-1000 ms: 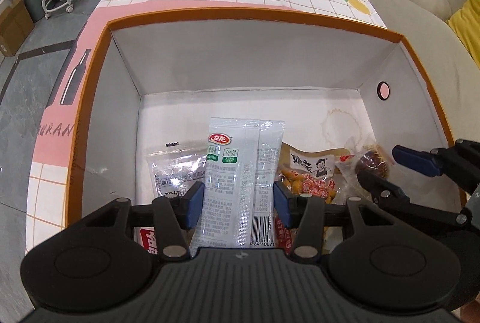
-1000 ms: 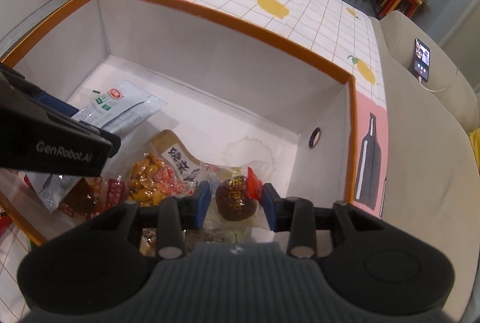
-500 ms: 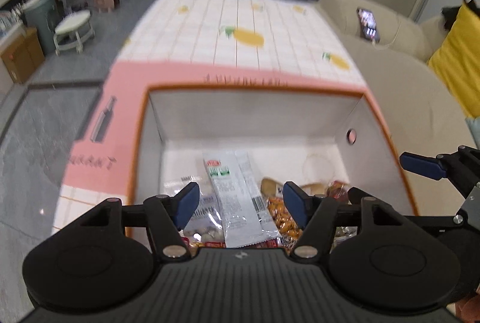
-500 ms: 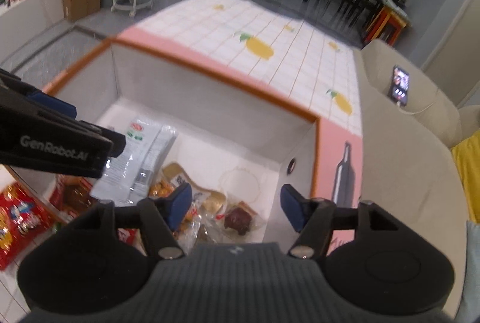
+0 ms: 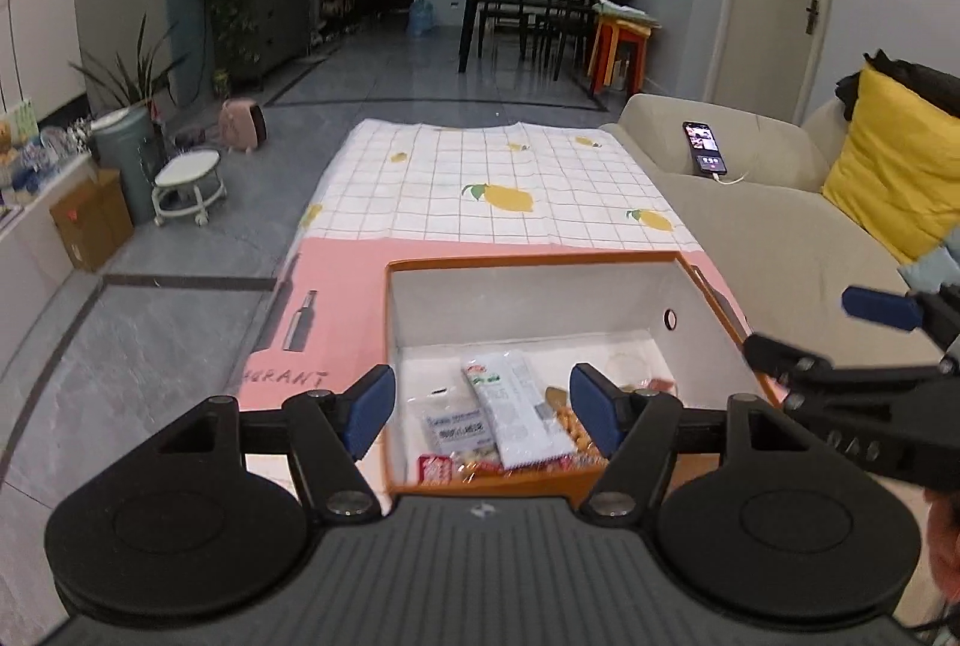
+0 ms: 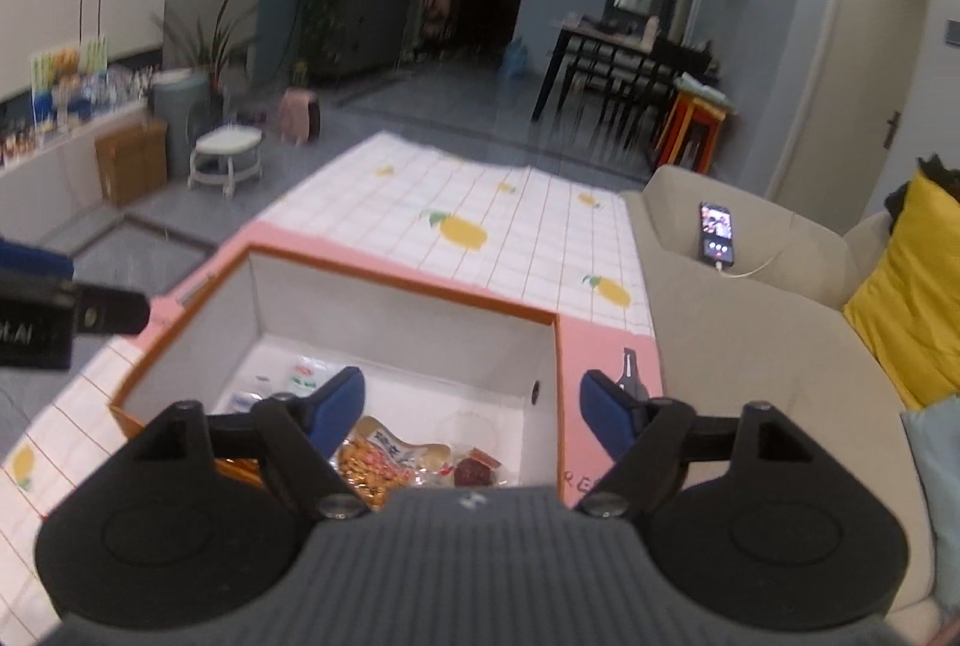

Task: Organize snacks
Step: 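Open both tools and lift them back toward the remaining snacks, then grasp the red biscuit bag with left tool while right tool grasps the fries-stick bag, then lift both bags over the orange box and lower them inside, then release both bags and move both tools back toward the last snacks, then grasp the green sausage stick with left tool while right tool grasps the dark candy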

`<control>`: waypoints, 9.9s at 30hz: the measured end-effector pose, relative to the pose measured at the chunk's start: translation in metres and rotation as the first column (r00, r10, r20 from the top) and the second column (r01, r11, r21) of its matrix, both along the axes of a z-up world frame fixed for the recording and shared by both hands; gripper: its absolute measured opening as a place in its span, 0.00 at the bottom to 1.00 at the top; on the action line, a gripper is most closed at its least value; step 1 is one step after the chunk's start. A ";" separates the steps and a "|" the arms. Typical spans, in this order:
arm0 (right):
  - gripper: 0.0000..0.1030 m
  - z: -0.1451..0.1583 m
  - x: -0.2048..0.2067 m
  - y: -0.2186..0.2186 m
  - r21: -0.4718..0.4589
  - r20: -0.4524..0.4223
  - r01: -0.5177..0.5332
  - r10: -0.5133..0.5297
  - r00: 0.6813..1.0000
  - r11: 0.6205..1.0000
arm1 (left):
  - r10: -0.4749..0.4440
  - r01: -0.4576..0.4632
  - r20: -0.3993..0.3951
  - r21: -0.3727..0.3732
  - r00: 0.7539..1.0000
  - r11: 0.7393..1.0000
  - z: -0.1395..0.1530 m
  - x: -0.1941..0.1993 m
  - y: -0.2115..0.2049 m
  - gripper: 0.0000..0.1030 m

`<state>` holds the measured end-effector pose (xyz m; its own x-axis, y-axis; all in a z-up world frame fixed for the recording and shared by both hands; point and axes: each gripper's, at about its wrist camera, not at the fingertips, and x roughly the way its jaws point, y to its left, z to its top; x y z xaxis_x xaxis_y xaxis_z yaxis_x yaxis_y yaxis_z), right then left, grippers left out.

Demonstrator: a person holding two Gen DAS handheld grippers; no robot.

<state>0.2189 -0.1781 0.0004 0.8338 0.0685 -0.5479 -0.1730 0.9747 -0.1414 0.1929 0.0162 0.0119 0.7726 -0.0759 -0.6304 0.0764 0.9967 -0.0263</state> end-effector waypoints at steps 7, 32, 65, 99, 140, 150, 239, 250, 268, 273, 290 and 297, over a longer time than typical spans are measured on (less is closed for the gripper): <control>0.80 -0.001 -0.064 0.004 0.062 0.095 0.040 -0.045 0.994 0.997 | 0.025 -0.028 0.056 0.044 0.998 0.999 -0.008 -0.049 0.012 0.76; 0.81 -0.099 -0.134 0.029 0.042 -0.210 0.034 -0.024 0.977 0.999 | 0.003 0.013 -0.302 0.050 0.953 0.999 -0.085 -0.089 0.054 0.76; 0.76 -0.145 -0.024 0.052 0.093 -0.336 0.008 0.024 0.942 0.996 | -0.033 0.105 -0.425 0.148 0.905 0.983 -0.166 0.013 0.044 0.88; 0.40 -0.157 -0.017 0.054 0.152 -0.348 -0.057 0.107 0.931 0.987 | -0.030 0.062 -0.418 0.063 0.908 0.996 -0.165 0.011 0.036 0.77; 0.41 0.003 -0.104 0.003 0.191 0.144 -0.044 0.016 0.990 0.981 | -0.134 0.133 -0.027 -0.044 0.991 0.990 -0.006 -0.017 -0.015 0.78; 0.41 0.013 -0.045 0.003 0.158 0.172 -0.038 0.010 0.985 0.987 | -0.131 0.131 0.000 -0.027 0.991 0.991 0.000 0.036 -0.023 0.78; 0.77 0.003 -0.029 -0.015 0.138 0.070 -0.048 0.038 0.997 0.989 | -0.078 0.064 0.147 0.093 0.986 0.994 0.011 -0.010 -0.033 0.89; 0.79 -0.019 -0.119 -0.004 0.145 0.122 0.004 -0.022 0.992 0.989 | -0.022 0.016 0.103 0.062 0.994 0.998 -0.014 -0.070 -0.014 0.89; 0.78 -0.104 -0.155 0.009 0.125 -0.135 -0.001 0.018 0.991 0.992 | -0.099 0.117 -0.209 0.074 0.973 0.990 -0.091 -0.100 -0.026 0.83; 0.78 -0.115 -0.142 0.012 0.104 -0.168 -0.016 0.033 0.985 0.994 | -0.095 0.104 -0.252 0.024 0.963 0.994 -0.102 -0.095 -0.023 0.81; 0.73 -0.165 -0.093 0.027 -0.021 -0.299 -0.120 0.109 0.948 0.993 | -0.036 0.031 -0.309 -0.021 0.950 0.999 -0.123 -0.060 -0.011 0.74; 0.62 -0.179 -0.079 0.039 -0.156 -0.256 -0.218 0.174 0.951 0.963 | -0.032 0.017 -0.361 -0.044 0.932 0.999 -0.139 -0.047 -0.008 0.73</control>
<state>0.1401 -0.1387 -0.1787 0.6574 0.0991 -0.7470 -0.4080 0.8802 -0.2423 0.1462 0.0081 -0.1274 0.4906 -0.1220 -0.8628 0.0787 0.9923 -0.0956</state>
